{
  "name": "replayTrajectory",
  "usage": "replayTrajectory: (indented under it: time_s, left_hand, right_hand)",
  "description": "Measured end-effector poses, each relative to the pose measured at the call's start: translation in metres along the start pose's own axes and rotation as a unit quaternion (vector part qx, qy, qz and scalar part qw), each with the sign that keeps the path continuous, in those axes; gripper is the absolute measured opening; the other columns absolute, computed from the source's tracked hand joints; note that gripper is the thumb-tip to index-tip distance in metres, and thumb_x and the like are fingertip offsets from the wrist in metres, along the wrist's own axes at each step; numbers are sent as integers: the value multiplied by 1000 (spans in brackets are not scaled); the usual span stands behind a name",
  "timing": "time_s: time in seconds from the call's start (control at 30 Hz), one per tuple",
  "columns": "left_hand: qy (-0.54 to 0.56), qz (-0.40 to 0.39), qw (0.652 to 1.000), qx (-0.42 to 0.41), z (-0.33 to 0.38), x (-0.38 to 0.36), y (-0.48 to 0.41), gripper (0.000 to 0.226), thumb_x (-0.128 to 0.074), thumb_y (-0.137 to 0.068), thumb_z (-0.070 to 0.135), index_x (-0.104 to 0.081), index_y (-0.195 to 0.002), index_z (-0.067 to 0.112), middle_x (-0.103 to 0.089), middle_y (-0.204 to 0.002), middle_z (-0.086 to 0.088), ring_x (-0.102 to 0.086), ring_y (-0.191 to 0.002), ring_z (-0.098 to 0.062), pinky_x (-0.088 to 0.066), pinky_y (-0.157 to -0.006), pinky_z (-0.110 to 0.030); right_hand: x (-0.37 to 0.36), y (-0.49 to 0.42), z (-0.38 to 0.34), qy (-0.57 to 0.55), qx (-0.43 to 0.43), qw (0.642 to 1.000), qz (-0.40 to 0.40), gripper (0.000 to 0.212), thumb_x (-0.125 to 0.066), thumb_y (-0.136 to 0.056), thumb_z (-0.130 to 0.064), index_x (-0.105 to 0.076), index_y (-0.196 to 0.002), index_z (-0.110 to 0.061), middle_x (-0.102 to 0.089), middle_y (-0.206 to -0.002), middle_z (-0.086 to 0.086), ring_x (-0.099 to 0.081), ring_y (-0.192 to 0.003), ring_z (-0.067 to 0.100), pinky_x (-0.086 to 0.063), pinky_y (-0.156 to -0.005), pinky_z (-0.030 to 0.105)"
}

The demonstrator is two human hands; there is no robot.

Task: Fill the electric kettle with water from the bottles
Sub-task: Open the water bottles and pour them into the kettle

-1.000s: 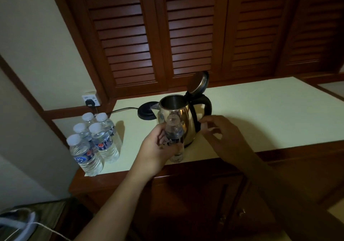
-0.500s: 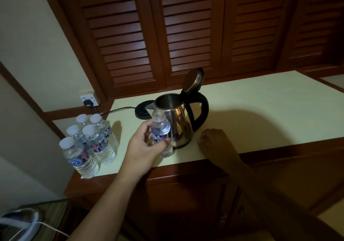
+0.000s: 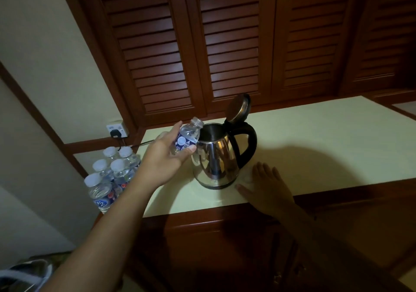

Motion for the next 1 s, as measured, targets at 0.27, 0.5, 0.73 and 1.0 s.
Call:
replayTrajectory:
  time_s: [0.27,0.5,0.73,1.0]
  left_hand:
    - [-173,-5,984,-43,15,16,-38,50,-81,-89,40,-51,-129,37,-69,-120,4,-58,-115,-21,-54,-90,-42]
    - [-404,-6,904,-143,28,13,-56,54,-69,-94,38,-46,-142,36,-63,-135,4,-48,-130,-25,-37,-106,-53]
    - [-518,10,828,-216,41,7,-59,73,-75,-87,22,-43,-153,31,-54,-147,-3,-46,-139,-27,-13,-120,-75]
    - [-545,20,799,-253,43,4,-59,80,-79,-85,19,-42,-156,29,-53,-152,-6,-40,-147,-33,-16,-116,-82]
  right_hand:
    - [3,1,-1,11,-5,1000,-2,118,1,-79,-88,-15,-160,-4,-15,-169,15,-9,-157,28,-8,-127,47]
    - [-2,-2,3,9,-4,1000,14,107,-12,-86,-85,-19,-159,-7,-19,-168,13,-12,-156,28,-11,-127,47]
    - [1,-2,1,4,4,1000,23,102,-16,-88,-81,-21,-159,-8,-21,-168,12,-14,-156,27,-11,-127,47]
    - [2,-2,0,-7,7,1000,23,102,-14,-87,-80,-23,-159,-9,-22,-168,11,-14,-156,26,-10,-127,46]
Point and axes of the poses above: each hand's wrist, its own y-axis away from the middle knuckle, its own x-axis out of the back of the hand, z = x × y, the point moved 6 cm from there along -y, towards the middle knuckle
